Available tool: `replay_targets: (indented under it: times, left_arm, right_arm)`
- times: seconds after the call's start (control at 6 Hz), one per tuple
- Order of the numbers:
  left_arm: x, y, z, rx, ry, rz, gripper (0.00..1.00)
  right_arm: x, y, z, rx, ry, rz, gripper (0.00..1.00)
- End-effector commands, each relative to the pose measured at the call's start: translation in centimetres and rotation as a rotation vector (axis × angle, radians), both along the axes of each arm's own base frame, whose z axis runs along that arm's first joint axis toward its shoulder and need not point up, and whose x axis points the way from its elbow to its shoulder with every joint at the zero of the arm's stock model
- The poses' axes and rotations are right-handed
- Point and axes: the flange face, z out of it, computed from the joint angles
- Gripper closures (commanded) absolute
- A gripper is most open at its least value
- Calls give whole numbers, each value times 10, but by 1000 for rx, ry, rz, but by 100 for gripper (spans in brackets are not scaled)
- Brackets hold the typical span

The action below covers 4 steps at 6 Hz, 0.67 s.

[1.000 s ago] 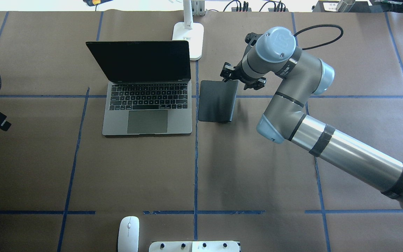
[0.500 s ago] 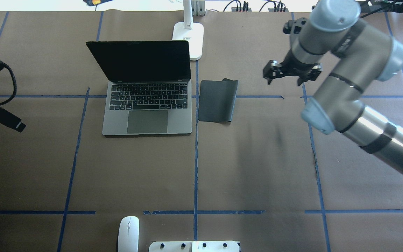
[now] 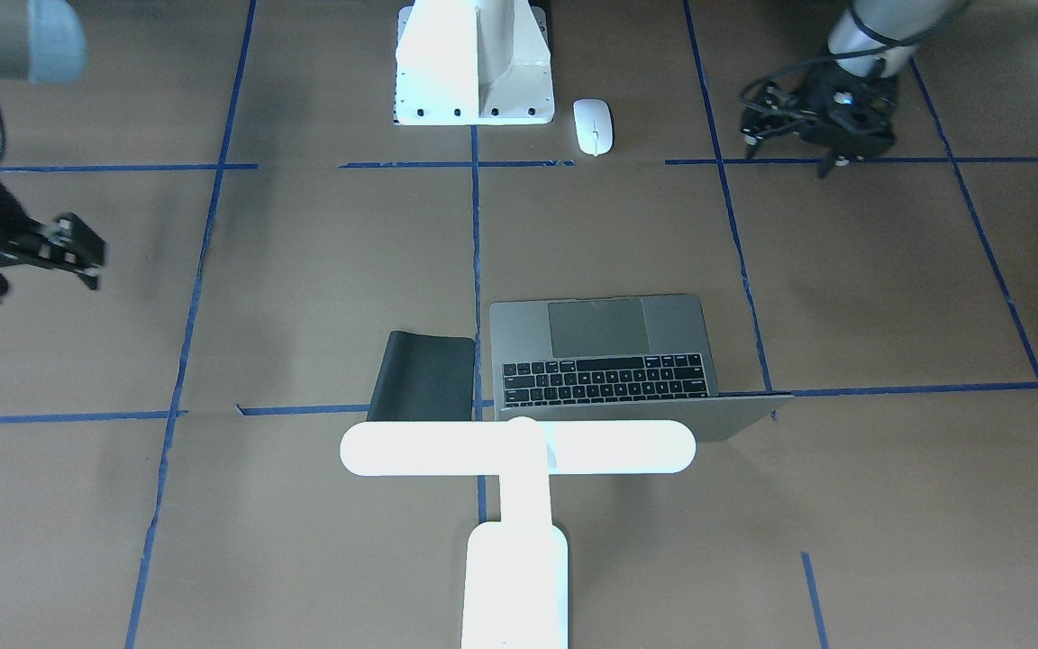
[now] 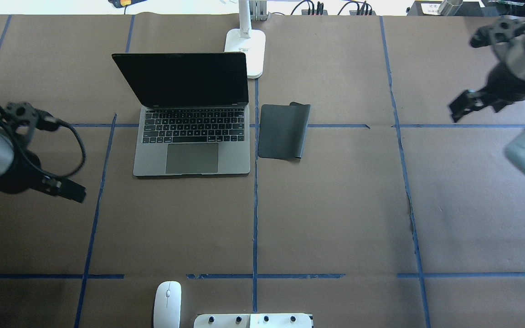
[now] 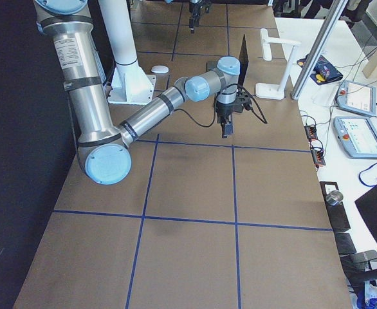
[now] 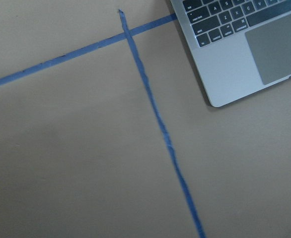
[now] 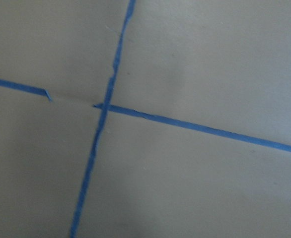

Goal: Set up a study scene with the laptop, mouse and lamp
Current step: 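Release the pad and retract the right arm while the left reaches for the mouse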

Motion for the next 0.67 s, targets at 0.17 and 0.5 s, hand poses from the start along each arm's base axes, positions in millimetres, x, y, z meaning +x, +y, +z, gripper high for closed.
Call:
replay_targets:
  times: [0.17, 0.5]
  left_arm:
    - [90, 112, -29, -48, 25, -120, 0]
    - [139, 182, -27, -61, 13, -122, 0]
  right_arm:
    - [169, 91, 117, 51, -16, -140, 0]
    - [211, 136, 165, 37, -26, -169, 0]
